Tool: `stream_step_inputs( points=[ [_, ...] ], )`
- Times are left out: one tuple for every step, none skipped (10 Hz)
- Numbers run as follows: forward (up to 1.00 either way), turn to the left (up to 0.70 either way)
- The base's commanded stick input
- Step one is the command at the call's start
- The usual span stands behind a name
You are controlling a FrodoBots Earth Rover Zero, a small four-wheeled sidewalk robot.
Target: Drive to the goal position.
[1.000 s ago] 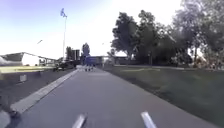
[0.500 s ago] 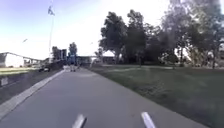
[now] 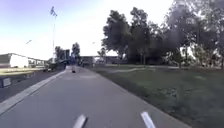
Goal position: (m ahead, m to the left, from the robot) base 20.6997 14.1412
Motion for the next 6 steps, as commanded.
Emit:
stream_step_inputs(
  points=[
    [0.98,0.02],
    [0.98,0.00],
    [0.98,0.00],
    [0.98,0.00],
    [0.98,0.00],
    [0.98,0.00]
  ],
)
